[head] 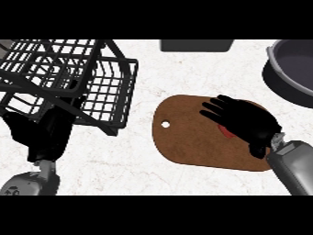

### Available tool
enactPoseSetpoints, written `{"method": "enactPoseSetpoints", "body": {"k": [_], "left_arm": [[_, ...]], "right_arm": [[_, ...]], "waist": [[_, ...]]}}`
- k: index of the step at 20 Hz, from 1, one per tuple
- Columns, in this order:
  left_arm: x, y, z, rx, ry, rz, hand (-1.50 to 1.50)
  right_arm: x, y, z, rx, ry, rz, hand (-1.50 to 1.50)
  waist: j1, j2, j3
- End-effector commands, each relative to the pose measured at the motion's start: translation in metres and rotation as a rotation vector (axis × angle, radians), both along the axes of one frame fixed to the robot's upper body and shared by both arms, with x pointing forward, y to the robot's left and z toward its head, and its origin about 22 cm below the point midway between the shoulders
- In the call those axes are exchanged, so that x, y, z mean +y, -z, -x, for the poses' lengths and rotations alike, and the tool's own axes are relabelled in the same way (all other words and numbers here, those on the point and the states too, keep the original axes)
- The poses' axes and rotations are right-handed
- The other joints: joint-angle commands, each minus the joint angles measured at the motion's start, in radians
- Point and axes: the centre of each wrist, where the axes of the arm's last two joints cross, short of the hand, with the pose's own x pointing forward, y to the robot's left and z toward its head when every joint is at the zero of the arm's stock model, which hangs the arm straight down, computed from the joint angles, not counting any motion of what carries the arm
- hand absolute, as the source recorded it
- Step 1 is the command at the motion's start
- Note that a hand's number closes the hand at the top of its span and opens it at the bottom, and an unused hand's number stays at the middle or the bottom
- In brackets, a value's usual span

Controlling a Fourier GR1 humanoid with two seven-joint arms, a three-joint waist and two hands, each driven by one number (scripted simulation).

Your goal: Pick the bell pepper from the cutting board and place it in the pot

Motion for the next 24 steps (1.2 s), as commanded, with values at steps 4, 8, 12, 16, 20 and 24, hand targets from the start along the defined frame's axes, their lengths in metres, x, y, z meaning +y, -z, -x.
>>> {"method": "enactPoseSetpoints", "body": {"k": [4, 8, 12, 16, 20, 24], "left_arm": [[0.002, 0.006, -0.017, 0.0, 0.011, -0.006, 0.0], [0.024, -0.001, -0.004, -0.009, -0.005, -0.005, 0.0], [-0.007, -0.014, -0.008, -0.009, 0.005, -0.003, 0.0], [-0.005, -0.009, -0.001, 0.02, 0.004, -0.008, 0.0], [-0.004, 0.007, -0.002, -0.002, -0.004, 0.015, 0.0], [0.001, -0.01, 0.003, -0.009, -0.01, 0.015, 0.0]], "right_arm": [[0.004, 0.009, -0.011, -0.007, 0.021, 0.067, -1.5], [-0.005, 0.009, -0.019, 0.006, 0.022, 0.097, -1.5], [0.0, 0.029, -0.008, 0.07, -0.072, 0.023, 1.5], [0.003, 0.022, 0.001, 0.027, -0.132, -0.045, 1.5], [0.009, 0.019, -0.013, 0.01, -0.145, -0.031, 1.5], [-0.044, 0.03, -0.012, 0.009, 0.084, -0.108, 1.5]], "waist": [[-0.004, 0.0, 0.0], [0.0, 0.0, 0.0], [-0.004, 0.0, 0.0], [-0.007, -0.002, 0.0], [-0.004, -0.001, 0.0], [-0.014, -0.002, 0.0]]}}
